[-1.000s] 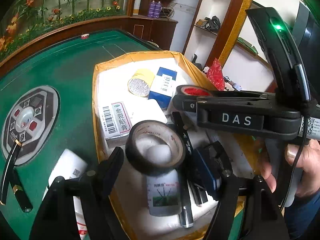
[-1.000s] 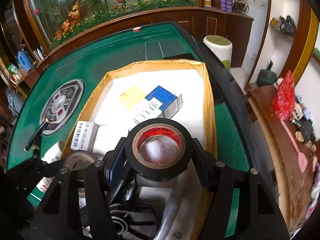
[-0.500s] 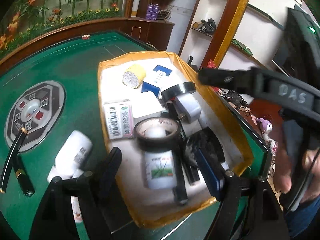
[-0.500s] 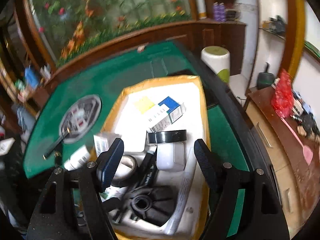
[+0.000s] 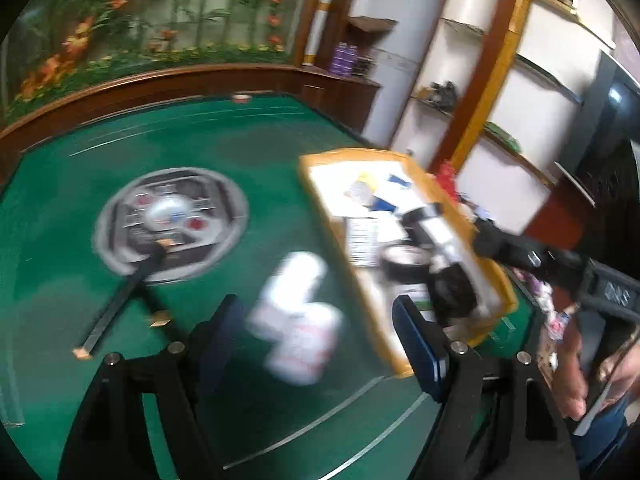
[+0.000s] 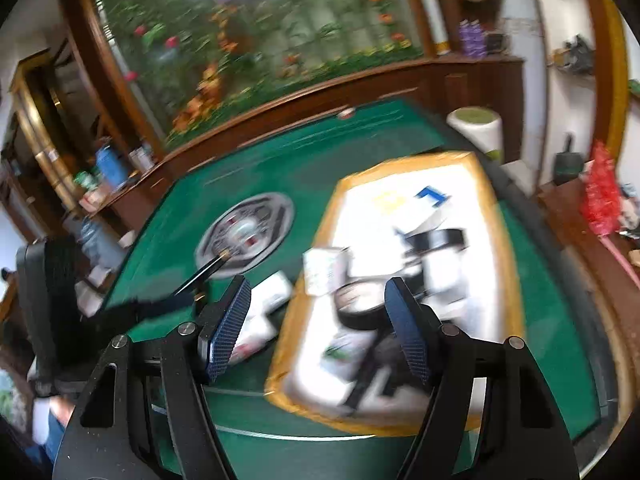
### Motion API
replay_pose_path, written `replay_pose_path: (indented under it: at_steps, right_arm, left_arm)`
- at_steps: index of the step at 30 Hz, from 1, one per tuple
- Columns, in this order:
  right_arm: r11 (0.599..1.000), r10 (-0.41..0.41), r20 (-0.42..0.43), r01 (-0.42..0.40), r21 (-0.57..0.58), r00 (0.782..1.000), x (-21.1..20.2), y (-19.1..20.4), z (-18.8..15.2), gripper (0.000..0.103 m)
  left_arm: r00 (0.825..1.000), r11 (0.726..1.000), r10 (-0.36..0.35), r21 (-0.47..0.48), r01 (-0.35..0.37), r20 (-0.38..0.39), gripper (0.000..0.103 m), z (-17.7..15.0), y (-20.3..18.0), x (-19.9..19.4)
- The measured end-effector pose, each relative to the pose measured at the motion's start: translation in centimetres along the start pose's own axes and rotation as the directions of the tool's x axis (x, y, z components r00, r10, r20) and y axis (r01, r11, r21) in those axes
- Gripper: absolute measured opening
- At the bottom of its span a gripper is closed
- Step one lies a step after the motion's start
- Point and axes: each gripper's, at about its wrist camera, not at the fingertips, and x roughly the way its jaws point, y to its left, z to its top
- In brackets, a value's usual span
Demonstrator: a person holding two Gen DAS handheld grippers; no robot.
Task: Organize rigid objects
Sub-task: 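Move both grippers back toward the black markers on the table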
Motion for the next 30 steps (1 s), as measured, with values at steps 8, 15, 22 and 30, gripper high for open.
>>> replay_pose_path:
  at_steps: [8, 15, 22, 30]
  right_arm:
    - [0.991, 0.081, -0.078, -0.089, -0.103, 0.994, 3.0, 4.5, -2.3, 0.070]
    - [0.987, 0.100, -0.122, -0.114, -0.113, 0.987, 4.1, 5.2, -3.1, 0.070]
    - [0.979, 0.121, -0.149, -0.143, -0.146, 0.981, 4.8, 6.4, -3.7, 0.070]
    - [0.968, 0.132, -0.194, -0.168, -0.187, 0.972, 7.0, 8.9, -3.6, 0.070]
  left_arm:
    - [0.973, 0.968, 0.228, -0.101, -0.229, -0.024, 0.077, -0.4, 9.0, -0.9]
    - [0.957, 0.959, 0.264, -0.076, -0.273, -0.118, 0.074, -0.6, 12.5, 2.6]
    - [0.946, 0.950, 0.303, -0.037, -0.309, -0.117, 0.056, 0.3, 12.5, 5.3]
    - [0.926, 0.929, 0.346, -0.080, -0.360, -0.152, 0.018, -1.3, 14.5, 4.5]
